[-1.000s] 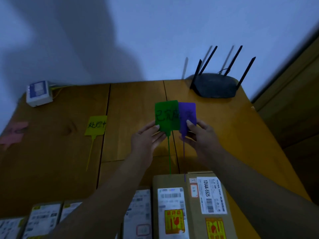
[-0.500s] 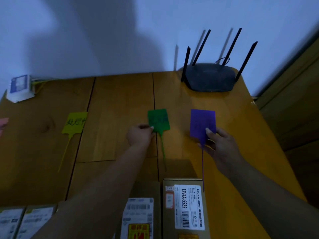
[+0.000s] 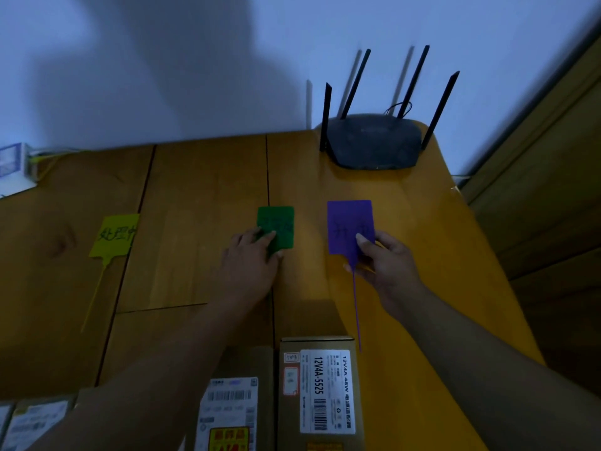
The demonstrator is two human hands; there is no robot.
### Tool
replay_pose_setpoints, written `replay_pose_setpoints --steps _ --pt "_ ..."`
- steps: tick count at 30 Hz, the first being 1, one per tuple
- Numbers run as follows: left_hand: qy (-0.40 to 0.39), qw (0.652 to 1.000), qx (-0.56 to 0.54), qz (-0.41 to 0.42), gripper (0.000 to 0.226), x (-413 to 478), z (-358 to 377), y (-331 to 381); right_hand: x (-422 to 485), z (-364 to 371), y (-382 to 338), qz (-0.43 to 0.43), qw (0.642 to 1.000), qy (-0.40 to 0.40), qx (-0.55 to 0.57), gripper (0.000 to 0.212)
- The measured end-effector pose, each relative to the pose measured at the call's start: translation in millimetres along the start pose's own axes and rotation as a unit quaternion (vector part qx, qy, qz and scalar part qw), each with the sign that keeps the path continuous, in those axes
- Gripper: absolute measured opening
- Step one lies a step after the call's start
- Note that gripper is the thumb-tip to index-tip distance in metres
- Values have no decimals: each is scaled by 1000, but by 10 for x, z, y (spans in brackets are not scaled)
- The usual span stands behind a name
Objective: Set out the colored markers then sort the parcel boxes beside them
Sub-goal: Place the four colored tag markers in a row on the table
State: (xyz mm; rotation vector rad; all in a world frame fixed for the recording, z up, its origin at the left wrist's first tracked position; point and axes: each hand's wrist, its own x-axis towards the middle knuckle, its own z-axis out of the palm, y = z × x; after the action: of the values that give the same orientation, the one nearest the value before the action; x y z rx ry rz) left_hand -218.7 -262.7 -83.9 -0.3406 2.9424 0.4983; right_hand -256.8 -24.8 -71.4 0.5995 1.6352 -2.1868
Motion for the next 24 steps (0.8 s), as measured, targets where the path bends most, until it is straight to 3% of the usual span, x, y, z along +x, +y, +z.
replay_pose_setpoints --steps 2,4,6,9,14,16,21,24 --pt "25 999 -39 19 57 -10 -7 123 30 -12 -19 -3 1000 1 -2 25" --pt "36 986 -162 17 48 11 25 393 58 -45 -48 -8 1000 5 -14 27" --pt "-4 934 -354 -56 35 66 55 775 80 -107 -87 -12 1000 12 -16 27" --pt "-89 811 -554 -163 12 147 131 1244 111 -246 -161 -12 1000 8 -9 19" --pt "-47 758 -617 -208 17 218 354 1566 192 -532 -249 -44 998 51 -14 19" --pt "-38 769 -607 -196 19 211 464 1661 242 -644 -250 -60 994 87 -15 21" --pt "-6 858 -489 -156 20 180 721 1818 412 -849 -216 -72 984 139 -87 16" --pt "-27 901 -411 -137 32 173 802 1861 538 -946 -166 -65 969 164 -173 17"
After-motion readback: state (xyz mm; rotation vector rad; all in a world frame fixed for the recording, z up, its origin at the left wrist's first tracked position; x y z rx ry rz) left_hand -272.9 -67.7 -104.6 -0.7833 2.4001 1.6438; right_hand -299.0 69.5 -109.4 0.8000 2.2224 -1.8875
